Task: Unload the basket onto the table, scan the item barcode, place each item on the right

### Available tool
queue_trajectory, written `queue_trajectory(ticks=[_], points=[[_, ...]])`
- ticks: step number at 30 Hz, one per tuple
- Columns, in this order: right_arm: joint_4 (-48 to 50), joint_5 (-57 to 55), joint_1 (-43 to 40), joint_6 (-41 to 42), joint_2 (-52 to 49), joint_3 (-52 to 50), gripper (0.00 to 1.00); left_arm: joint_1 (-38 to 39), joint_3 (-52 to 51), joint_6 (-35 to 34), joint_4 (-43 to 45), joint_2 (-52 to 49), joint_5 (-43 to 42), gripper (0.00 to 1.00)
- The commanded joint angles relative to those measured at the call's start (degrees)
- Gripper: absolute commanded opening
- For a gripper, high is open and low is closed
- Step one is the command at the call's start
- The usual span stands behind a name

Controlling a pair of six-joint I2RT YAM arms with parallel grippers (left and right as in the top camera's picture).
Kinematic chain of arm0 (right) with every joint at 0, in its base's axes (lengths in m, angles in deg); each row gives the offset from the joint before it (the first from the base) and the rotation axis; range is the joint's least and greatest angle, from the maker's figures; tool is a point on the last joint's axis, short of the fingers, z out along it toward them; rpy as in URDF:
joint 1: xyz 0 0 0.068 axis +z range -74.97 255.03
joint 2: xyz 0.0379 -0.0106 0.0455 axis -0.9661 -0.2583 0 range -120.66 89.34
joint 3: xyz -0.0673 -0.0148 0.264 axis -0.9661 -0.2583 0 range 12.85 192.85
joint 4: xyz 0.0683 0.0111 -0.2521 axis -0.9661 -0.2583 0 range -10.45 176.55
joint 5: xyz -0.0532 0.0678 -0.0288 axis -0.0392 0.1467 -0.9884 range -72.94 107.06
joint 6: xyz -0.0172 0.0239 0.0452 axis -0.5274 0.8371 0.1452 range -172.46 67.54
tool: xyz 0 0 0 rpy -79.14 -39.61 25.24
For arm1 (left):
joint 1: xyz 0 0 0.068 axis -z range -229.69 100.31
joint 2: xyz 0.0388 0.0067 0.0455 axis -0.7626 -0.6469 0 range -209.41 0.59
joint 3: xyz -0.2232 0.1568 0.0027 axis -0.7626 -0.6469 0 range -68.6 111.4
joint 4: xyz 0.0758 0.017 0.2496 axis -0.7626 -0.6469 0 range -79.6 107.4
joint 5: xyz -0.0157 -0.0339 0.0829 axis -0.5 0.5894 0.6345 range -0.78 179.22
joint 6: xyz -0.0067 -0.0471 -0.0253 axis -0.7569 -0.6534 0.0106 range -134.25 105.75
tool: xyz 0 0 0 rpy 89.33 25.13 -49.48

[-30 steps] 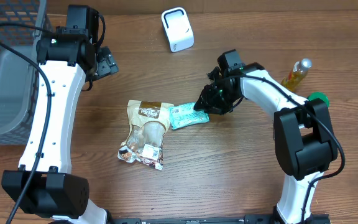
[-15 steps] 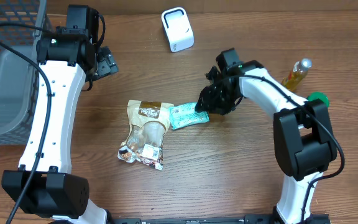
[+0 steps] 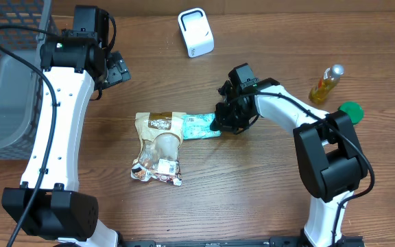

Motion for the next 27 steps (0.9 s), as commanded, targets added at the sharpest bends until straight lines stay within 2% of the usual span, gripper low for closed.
queue_trajectory(ticks=[1,13,19,27], points=[[0.68,5.18,-2.32,-6.56,5.99,0.17,0.04,0.76,1.07,1.07,0.09,0.76,0.76,1.0],[-4.0,8.55,-4.52,-6.49,8.09,0.11,0.04,0.76,1.07,1.07,0.09,0.76,0.76,0.99],[-7.34,-10.78,-3.34,-7.08,7.67,0.02,0.04,0.76,1.07,1.07,0.09,0.76,0.76,1.0],[-7.98,-11.45,-2.14,-9.49,7.19,0.02,0.04,0.76,1.07,1.07,0.09,0.76,0.76,1.0]])
